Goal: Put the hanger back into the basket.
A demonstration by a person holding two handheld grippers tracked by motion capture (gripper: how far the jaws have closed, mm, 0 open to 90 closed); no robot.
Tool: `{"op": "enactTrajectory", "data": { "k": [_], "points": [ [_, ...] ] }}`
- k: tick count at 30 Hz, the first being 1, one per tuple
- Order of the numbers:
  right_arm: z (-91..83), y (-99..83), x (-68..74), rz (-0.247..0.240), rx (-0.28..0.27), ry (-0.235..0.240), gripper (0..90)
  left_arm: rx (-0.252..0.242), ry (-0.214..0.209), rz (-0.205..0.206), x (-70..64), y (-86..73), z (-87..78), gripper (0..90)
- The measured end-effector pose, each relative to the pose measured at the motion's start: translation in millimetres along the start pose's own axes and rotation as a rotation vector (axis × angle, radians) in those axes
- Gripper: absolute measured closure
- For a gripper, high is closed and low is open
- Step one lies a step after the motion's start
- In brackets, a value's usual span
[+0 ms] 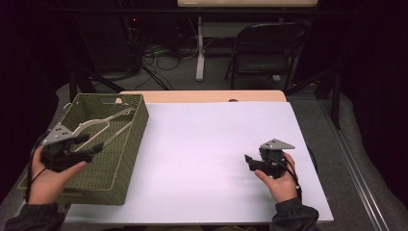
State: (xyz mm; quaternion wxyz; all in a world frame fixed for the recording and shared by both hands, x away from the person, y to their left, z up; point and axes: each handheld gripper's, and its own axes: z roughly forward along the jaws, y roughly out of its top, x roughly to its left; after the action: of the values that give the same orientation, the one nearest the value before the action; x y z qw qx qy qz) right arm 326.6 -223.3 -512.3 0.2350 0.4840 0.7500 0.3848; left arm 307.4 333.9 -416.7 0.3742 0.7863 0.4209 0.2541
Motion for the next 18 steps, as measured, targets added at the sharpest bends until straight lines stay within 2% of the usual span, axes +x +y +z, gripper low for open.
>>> {"op": "enactTrajectory", "data": {
  "k": [5,11,18],
  "points": [
    [-7.2,-2.9,-0.5,0.006,-0.008,-0.004,36.5,0.001,-0.037,0.033,-28.9,7.3,14.2,39.2],
    [-12.9,-8.8,-4.8,0.015,-0.011,-0.009,36.6,0.007,-0.077,0.091,-61.9,13.6,30.0,39.2],
    [-12.2,-14.4,-7.5,0.022,-0.004,-0.012,36.5,-0.007,-0.149,0.098,-87.2,12.4,50.2,39.2]
  ]
}}
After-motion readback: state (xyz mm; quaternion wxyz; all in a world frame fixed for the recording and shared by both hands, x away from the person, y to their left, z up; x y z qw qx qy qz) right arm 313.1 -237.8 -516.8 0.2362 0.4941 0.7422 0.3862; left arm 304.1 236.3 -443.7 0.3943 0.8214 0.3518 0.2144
